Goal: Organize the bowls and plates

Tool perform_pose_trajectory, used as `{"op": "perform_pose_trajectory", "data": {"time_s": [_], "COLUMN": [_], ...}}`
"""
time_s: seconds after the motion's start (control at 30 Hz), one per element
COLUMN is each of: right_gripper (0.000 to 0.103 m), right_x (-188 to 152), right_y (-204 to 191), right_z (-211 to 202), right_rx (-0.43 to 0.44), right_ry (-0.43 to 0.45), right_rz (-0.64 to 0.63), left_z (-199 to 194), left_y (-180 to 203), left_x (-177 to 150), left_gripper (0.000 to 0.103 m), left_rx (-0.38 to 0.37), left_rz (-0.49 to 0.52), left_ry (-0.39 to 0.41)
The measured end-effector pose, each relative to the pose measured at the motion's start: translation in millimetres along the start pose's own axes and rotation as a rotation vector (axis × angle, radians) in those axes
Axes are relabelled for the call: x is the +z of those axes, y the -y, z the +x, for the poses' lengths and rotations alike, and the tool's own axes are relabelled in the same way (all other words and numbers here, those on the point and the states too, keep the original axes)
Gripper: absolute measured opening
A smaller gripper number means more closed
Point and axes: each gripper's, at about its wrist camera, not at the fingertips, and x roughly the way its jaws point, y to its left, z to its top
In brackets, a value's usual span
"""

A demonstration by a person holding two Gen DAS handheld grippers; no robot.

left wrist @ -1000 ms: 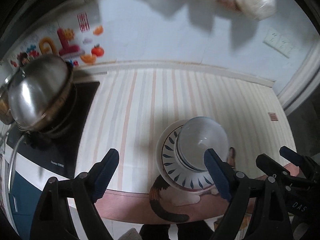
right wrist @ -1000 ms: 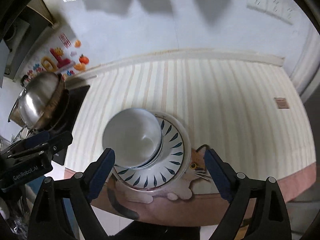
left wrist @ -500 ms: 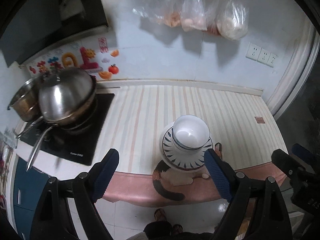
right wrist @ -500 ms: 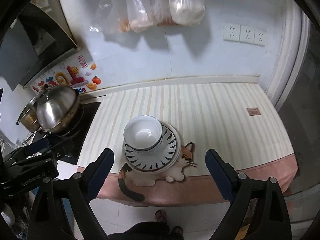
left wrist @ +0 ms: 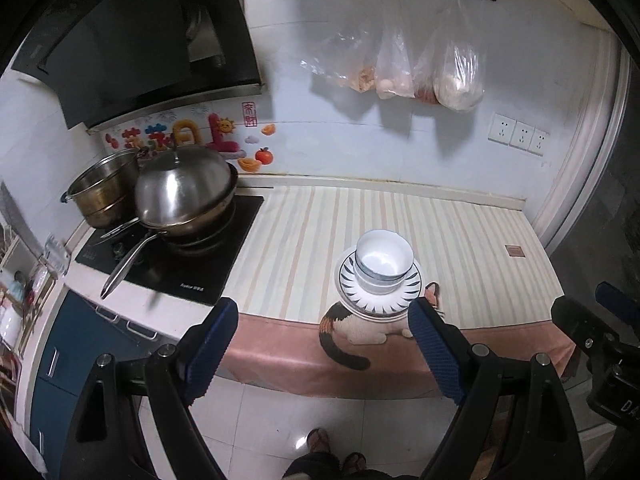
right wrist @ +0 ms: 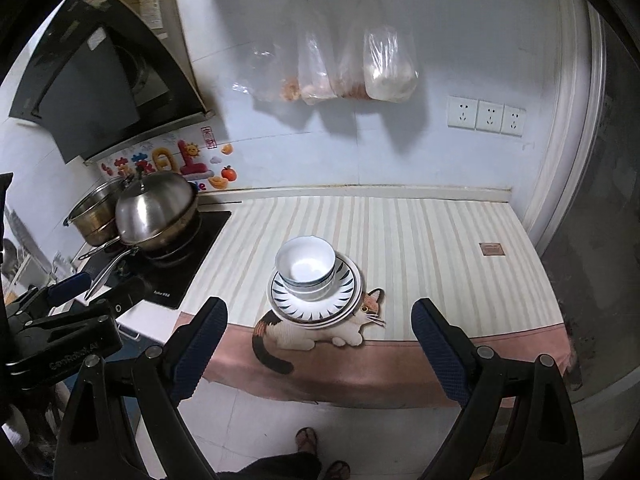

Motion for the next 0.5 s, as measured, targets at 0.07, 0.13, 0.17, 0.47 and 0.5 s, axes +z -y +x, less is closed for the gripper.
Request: {"op": "perform_pose_trajectory", "data": {"time_s": [0.07, 0.13, 0.17, 0.47, 0.5], "right_gripper": [0.096, 0.096, 0.096, 0.096, 0.096], "right_x": [-5, -10, -12, -19, -18], "right_y": [-2, -4, -5, -17, -18], "right_z": [-10, -19, -23, -46, -48], "right_rx": [-0.004, -0.012, -0.013, -0.043, -0.047], "right_ry": [0.009, 0.018, 0.020, 0.049, 0.053], "right_rz": [-0.002, -0.003, -0.002, 0.017, 0.018], "left_z": [-8, -11, -14, -28, -30], "left_y": [-2, -3, -4, -17, -19], "left_x": [-4, -7, -8, -12, -12], "left_gripper": [0.087, 0.087, 0.087, 0.087, 0.087], "left_rx": [-0.003, -0.002, -0.002, -0.012, -0.008], "left_rz": [-0.002, 0.004, 0.008, 0.024, 0.028], "left_ry": [0.005, 0.012, 0.019, 0.039, 0.044]}}
